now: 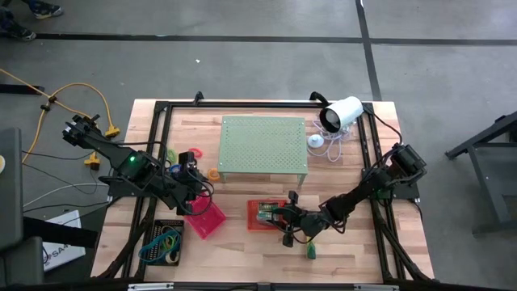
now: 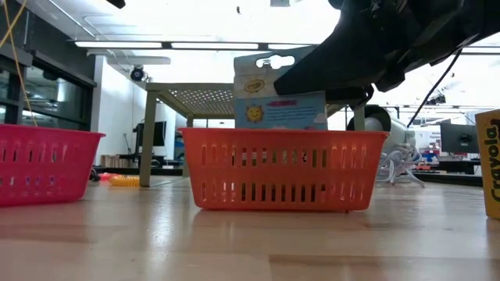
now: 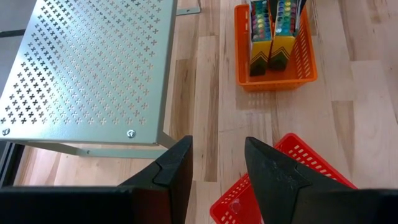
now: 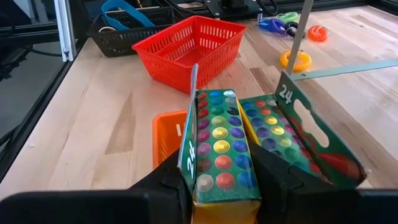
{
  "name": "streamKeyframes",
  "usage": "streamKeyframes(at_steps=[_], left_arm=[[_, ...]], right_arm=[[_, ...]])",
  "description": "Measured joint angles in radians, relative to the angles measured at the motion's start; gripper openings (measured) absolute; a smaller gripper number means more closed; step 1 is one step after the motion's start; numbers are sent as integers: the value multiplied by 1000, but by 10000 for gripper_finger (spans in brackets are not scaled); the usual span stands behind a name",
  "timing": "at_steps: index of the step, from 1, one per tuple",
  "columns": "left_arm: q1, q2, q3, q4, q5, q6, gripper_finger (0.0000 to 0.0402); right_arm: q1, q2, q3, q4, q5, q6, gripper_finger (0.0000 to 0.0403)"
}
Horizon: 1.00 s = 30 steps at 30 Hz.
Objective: Pick & Place Office Desk Supplies
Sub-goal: Put the right crayon box into the orange bin, then put the crayon box into the orange bin
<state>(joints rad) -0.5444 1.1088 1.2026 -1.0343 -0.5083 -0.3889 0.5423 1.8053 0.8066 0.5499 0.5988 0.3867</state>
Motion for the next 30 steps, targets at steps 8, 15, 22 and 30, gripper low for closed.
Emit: streamKeyframes(at_steps=[8, 15, 22, 30], left_arm=[[0, 0, 0, 0, 0, 0, 139], [0, 0, 0, 0, 0, 0, 139], [0, 0, 0, 0, 0, 0, 139], [0, 0, 0, 0, 0, 0, 139]], right_arm=[[-1, 0, 0, 1, 1, -19, 134], [-1, 0, 0, 1, 0, -18, 179], [-1, 0, 0, 30, 1, -31, 189], [1, 0, 0, 146, 1, -134, 186]])
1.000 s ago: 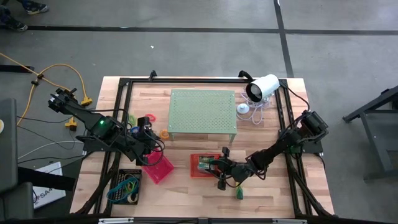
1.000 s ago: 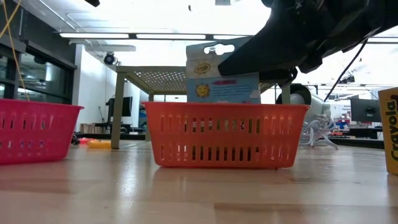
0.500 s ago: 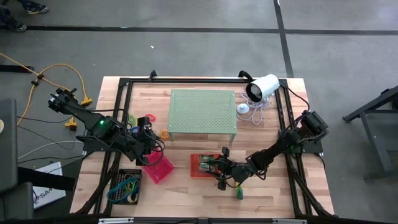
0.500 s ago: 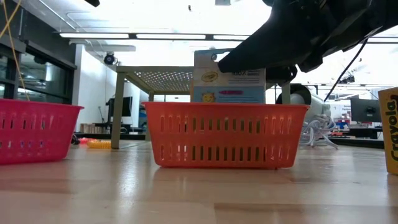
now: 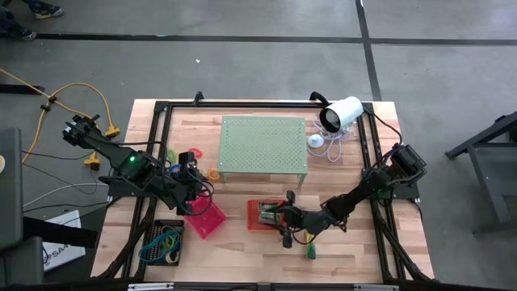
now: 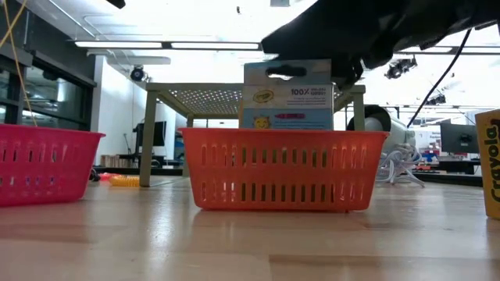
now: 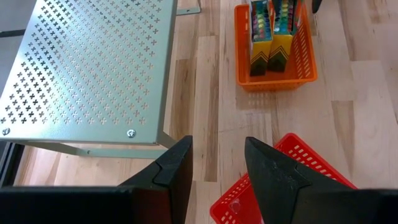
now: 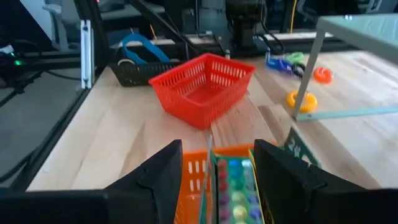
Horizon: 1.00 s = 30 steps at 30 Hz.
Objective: Pick & Place Office Desk Supplies
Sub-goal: Put the crayon box into the orange bin
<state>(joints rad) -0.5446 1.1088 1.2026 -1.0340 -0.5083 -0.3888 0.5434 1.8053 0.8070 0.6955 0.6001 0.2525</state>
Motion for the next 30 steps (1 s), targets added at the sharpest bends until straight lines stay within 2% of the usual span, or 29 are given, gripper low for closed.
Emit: streamKeyframes(at_steps=[8, 13, 20, 24, 30], left_arm=[[0, 0, 0, 0, 0, 0, 139], [0, 0, 0, 0, 0, 0, 139], [0, 0, 0, 0, 0, 0, 139], [0, 0, 0, 0, 0, 0, 139], [0, 0, 0, 0, 0, 0, 139]], right_arm=[[1, 0, 0, 72, -10, -48, 185], [5, 0, 0, 81, -52, -48, 183], [36, -47, 0, 57, 17, -61, 180], [74, -116, 32, -54, 116, -117, 181], [146, -167, 231, -464, 296, -75, 176]])
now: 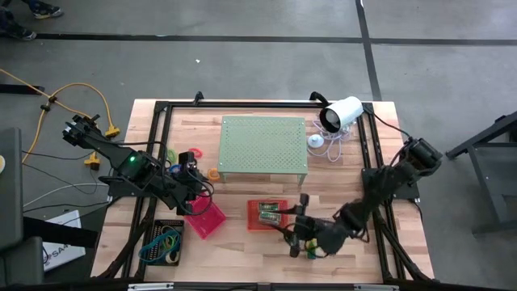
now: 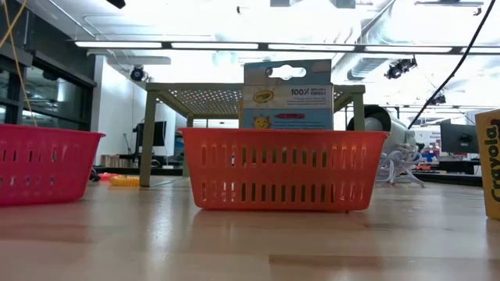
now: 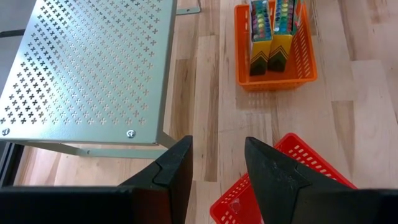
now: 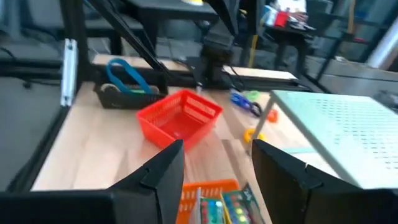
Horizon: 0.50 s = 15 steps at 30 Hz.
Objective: Pick & Place Office Desk Supplies
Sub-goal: Put the crayon box into the orange bin
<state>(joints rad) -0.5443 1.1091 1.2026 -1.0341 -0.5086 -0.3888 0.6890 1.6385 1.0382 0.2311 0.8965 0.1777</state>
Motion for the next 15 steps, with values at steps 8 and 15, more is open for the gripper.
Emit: streamKeyframes(at_steps=[8, 15], left_arm=[[0, 0, 0, 0, 0, 0, 139], [0, 0, 0, 0, 0, 0, 139]], right_arm=[[17, 10, 244, -488, 25, 376, 176], [-25, 10, 285, -747, -146, 757, 176]])
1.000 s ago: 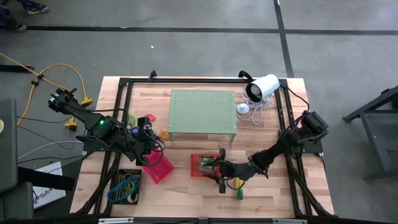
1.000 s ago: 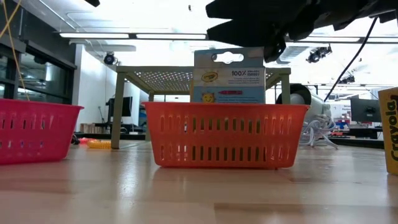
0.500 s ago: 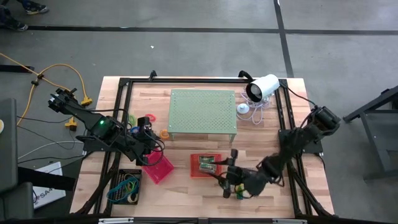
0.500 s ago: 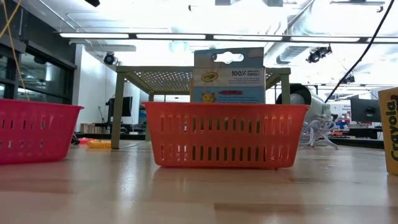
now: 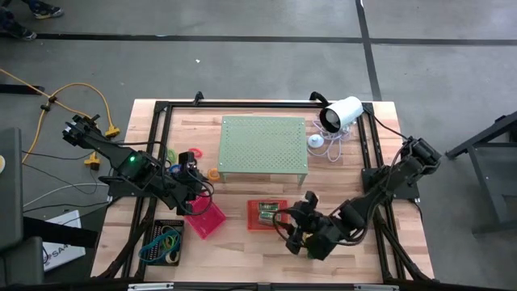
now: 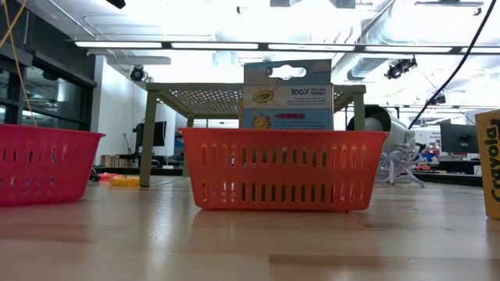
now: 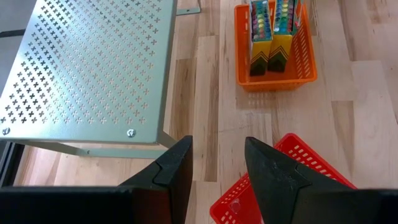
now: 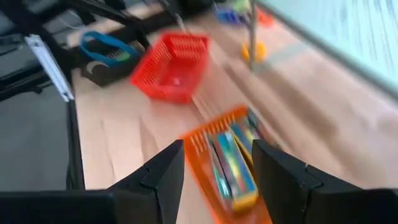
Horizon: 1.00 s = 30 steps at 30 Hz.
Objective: Pick & Place Office Desk Supplies
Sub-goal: Put the crayon box into the orange bin
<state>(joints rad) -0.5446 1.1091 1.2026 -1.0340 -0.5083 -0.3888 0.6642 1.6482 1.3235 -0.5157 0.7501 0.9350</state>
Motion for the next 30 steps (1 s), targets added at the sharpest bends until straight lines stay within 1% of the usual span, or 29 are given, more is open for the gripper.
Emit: streamKeyframes(at_steps=[4, 8, 12, 15, 21, 30], left_arm=[[0, 0, 0, 0, 0, 0, 139], [0, 0, 0, 0, 0, 0, 139], [0, 0, 0, 0, 0, 0, 138], [0, 0, 0, 0, 0, 0, 139], [0, 0, 0, 0, 0, 0, 139], [0, 0, 0, 0, 0, 0, 139]], right_arm=[[-16, 0, 0, -159, -112, 236, 176], [-24, -3, 0, -290, -247, 429, 176], [-36, -24, 0, -364, -414, 592, 176], [-39, -37, 0, -399, -499, 691, 176], [-38, -51, 0, -412, -570, 874, 176], [-20, -60, 0, -415, -570, 1046, 176]])
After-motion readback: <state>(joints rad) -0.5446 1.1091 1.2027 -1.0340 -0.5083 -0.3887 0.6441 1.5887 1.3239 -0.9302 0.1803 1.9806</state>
